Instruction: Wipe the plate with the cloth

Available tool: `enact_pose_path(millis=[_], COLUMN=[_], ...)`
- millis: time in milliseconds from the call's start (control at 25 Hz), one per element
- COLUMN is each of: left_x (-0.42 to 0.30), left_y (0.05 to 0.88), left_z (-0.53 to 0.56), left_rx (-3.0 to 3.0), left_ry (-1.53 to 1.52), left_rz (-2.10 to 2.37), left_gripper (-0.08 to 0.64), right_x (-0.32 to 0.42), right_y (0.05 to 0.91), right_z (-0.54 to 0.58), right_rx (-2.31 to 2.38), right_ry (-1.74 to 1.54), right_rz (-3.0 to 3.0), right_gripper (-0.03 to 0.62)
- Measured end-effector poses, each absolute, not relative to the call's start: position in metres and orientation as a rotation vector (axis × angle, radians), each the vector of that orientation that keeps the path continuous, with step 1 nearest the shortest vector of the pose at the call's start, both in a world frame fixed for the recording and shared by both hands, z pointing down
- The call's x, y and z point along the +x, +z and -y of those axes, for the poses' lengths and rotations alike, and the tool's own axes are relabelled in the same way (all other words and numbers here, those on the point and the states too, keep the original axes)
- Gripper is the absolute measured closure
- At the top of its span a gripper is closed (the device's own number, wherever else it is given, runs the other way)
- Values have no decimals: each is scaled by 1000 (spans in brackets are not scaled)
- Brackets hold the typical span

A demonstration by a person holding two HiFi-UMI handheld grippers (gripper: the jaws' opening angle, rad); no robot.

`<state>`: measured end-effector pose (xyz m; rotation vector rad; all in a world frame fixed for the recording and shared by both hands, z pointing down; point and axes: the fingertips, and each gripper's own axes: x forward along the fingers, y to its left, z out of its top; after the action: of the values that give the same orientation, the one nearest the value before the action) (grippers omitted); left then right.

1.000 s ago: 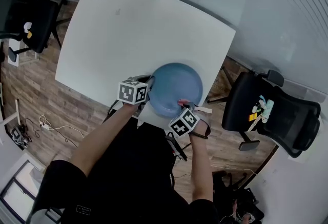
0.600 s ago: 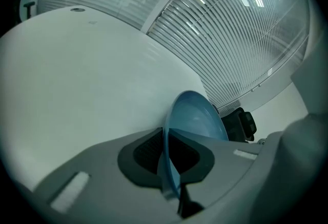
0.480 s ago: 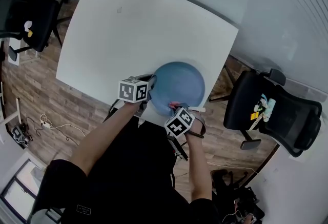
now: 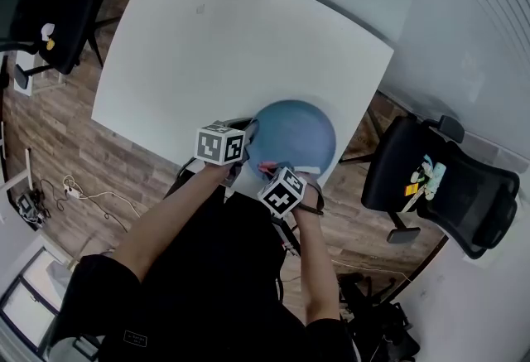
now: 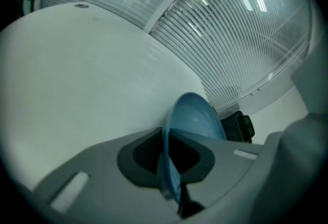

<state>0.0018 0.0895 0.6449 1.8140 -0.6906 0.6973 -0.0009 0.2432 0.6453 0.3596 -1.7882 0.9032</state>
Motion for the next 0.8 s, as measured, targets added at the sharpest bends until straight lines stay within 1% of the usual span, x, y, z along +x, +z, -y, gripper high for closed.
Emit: enact_pose_path(millis=[800], left_x=[-1], left_y=[645], left_z=[-94], left_rx=[1816], left_ry=[722], left_rz=[679], left_gripper=[537], right_x=[-34], right_y=[645], right_z=[-201], right_rx=[321], right_ry=[910], right_rz=[1884], right_gripper=[571])
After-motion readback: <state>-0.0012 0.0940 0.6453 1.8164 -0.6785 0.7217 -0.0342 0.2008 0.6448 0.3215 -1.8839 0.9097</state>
